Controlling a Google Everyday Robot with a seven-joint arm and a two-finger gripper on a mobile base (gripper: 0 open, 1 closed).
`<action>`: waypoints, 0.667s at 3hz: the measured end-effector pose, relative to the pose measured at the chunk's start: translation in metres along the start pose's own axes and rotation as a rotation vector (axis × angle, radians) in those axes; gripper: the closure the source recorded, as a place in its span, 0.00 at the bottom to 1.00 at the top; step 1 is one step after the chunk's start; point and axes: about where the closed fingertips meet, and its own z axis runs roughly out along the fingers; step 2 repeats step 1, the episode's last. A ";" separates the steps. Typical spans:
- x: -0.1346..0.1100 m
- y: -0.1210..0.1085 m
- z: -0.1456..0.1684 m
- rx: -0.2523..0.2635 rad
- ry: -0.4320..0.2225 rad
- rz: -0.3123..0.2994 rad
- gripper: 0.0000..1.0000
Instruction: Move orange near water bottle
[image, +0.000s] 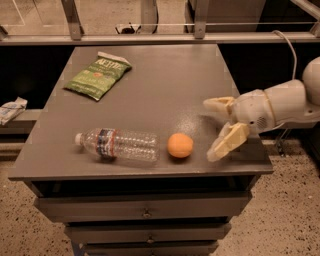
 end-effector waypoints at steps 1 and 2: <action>-0.022 -0.017 -0.027 0.065 -0.020 -0.041 0.00; -0.022 -0.017 -0.027 0.065 -0.020 -0.041 0.00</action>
Offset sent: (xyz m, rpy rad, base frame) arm 0.0000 0.0000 0.0000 0.0000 0.0000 0.0000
